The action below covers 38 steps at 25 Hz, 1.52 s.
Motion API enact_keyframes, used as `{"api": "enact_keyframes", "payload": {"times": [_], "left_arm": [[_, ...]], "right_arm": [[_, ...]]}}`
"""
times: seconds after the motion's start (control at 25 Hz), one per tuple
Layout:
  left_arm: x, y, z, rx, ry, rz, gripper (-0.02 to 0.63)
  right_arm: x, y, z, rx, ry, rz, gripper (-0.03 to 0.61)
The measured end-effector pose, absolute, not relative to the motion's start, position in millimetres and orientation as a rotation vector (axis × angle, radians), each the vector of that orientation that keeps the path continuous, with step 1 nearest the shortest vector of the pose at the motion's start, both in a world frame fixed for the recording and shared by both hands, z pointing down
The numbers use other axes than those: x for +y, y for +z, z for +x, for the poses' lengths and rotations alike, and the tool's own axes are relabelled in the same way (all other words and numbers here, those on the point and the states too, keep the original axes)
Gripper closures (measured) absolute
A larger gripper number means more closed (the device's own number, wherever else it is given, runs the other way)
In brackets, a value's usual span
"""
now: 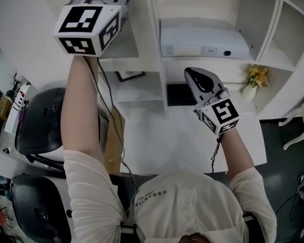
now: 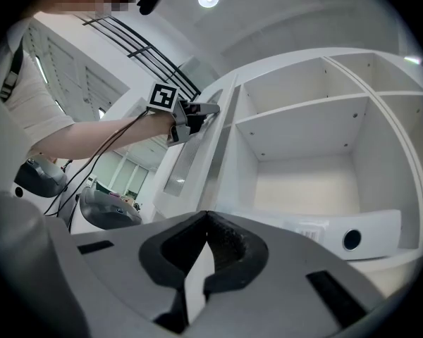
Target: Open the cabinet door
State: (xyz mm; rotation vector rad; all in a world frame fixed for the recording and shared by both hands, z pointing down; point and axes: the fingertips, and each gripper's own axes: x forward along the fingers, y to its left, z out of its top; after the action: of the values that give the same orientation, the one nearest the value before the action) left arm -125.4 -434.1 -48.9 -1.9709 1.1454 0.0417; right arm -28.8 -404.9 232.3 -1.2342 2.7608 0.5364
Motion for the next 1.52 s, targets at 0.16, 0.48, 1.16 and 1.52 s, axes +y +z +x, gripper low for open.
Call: {"api": "enact_keyframes", "payload": {"times": [0.16,0.48,1.16,1.52], "left_arm": [[-414.5,-50.5,-129.9,1.107,0.048,-2.014,0.526],[-383.5,-48.8,-142.6,1.054,0.108,-2.099,0.526],[-311.8,-49.6,-187.6,0.918,0.217,-2.301,0.526],[-273.4,-48.4,-229.3,0.911,0.218,-2.318,0.529]], "right_arm": [[-397.9,232.4,-43.9,2.767,0.530,-1.202,0.565],[-389.1,236.9,-54.2,2.734,0.433,-1.216,0.563],[-363.5,241.8,-112.7,2.768,0.376,-1.099,0.563],[-352.4,254.1,-163.8,2.819,0.326,-0.986,0.563]]}}
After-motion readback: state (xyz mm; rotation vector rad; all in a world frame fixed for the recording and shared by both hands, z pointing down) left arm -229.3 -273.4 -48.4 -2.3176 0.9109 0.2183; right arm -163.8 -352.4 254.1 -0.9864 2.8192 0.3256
